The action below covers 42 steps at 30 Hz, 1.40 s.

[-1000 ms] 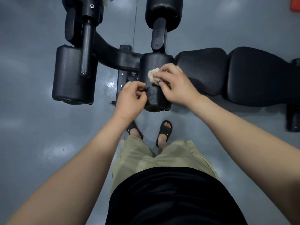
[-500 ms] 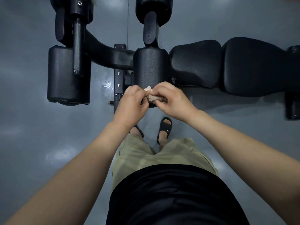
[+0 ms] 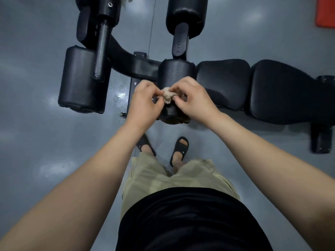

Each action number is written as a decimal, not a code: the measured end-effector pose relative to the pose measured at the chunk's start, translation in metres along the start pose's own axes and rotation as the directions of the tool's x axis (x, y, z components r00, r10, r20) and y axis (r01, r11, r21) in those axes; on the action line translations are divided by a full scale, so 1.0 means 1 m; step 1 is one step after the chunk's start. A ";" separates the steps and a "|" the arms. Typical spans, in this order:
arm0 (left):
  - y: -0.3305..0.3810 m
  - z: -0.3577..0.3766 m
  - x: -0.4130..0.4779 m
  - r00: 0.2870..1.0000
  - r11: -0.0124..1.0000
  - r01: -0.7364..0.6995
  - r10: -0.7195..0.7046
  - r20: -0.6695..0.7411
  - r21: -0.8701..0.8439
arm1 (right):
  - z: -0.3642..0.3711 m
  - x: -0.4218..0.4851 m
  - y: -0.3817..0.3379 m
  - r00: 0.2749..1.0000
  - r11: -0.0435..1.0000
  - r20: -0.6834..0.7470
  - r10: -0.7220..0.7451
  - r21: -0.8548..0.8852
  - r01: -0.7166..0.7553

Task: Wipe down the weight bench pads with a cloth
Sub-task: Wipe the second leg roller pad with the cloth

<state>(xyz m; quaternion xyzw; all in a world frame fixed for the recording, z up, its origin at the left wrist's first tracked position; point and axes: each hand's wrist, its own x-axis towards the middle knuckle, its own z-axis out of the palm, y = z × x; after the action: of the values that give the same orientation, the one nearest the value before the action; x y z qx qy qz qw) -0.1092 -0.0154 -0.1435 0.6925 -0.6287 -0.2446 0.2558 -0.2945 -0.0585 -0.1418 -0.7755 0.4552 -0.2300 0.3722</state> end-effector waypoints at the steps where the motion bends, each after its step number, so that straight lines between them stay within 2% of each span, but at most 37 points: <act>1: -0.003 0.001 0.009 1.000 1.000 0.009 -0.009 0.010 0.016 | 0.003 0.008 0.002 1.000 0.999 0.011 -0.021 -0.045 0.021; 4: -0.013 0.007 0.016 0.997 0.999 0.052 -0.052 0.056 0.014 | 0.013 0.013 0.007 0.997 0.986 0.015 -0.080 -0.147 0.081; 7: -0.023 0.010 0.001 0.996 0.999 0.052 -0.053 0.072 0.015 | 0.020 0.001 0.006 0.991 0.977 0.031 -0.130 -0.167 0.133; 13: -0.030 0.011 -0.033 0.998 0.999 0.015 -0.013 0.064 -0.035 | 0.025 -0.024 0.004 0.982 0.975 0.063 -0.178 -0.122 0.185; 18: -0.031 0.008 -0.048 0.996 0.996 -0.053 0.057 0.062 -0.066 | 0.029 -0.042 -0.001 0.983 0.982 0.076 -0.168 -0.072 0.173; 24: -0.024 -0.005 -0.040 0.991 0.985 -0.058 0.076 0.106 -0.161 | 0.015 -0.039 -0.002 0.986 0.991 0.100 -0.136 0.023 0.135; 29: -0.023 -0.009 0.021 0.999 0.995 0.035 -0.032 0.030 -0.098 | 0.008 0.030 0.001 0.982 0.968 0.060 -0.178 -0.169 0.186; 34: -0.032 0.003 0.027 0.991 0.999 0.030 -0.026 0.134 -0.029 | 0.015 0.036 0.008 0.971 0.942 0.176 -0.159 -0.267 0.203; 42: -0.038 0.003 -0.033 0.993 0.995 -0.059 0.066 0.094 -0.075 | 0.029 -0.019 0.006 0.968 0.969 0.153 -0.200 -0.114 0.219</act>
<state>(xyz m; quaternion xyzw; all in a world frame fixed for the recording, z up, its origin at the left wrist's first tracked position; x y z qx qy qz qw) -0.0853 0.0204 -0.1704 0.6500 -0.6525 -0.2921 0.2576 -0.2861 -0.0332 -0.1647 -0.8560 0.3573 -0.1830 0.3256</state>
